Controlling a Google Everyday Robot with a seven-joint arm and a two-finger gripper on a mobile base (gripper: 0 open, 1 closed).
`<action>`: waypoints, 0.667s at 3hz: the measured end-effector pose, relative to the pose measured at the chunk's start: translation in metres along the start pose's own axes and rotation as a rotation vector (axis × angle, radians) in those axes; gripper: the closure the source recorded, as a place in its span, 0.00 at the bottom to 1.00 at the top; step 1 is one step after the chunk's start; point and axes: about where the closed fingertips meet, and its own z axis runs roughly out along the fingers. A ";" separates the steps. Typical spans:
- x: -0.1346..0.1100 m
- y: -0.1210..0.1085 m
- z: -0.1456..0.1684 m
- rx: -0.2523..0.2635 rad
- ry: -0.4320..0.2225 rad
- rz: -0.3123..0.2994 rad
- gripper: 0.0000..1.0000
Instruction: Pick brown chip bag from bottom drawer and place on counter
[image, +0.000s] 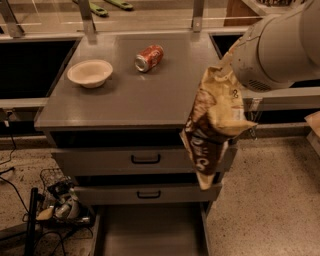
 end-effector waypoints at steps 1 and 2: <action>0.020 -0.009 0.010 0.012 0.049 0.000 1.00; 0.019 -0.009 0.009 0.013 0.049 -0.002 1.00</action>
Offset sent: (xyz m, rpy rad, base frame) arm 0.0126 -0.0201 -0.0086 -0.0271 0.0100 -0.0417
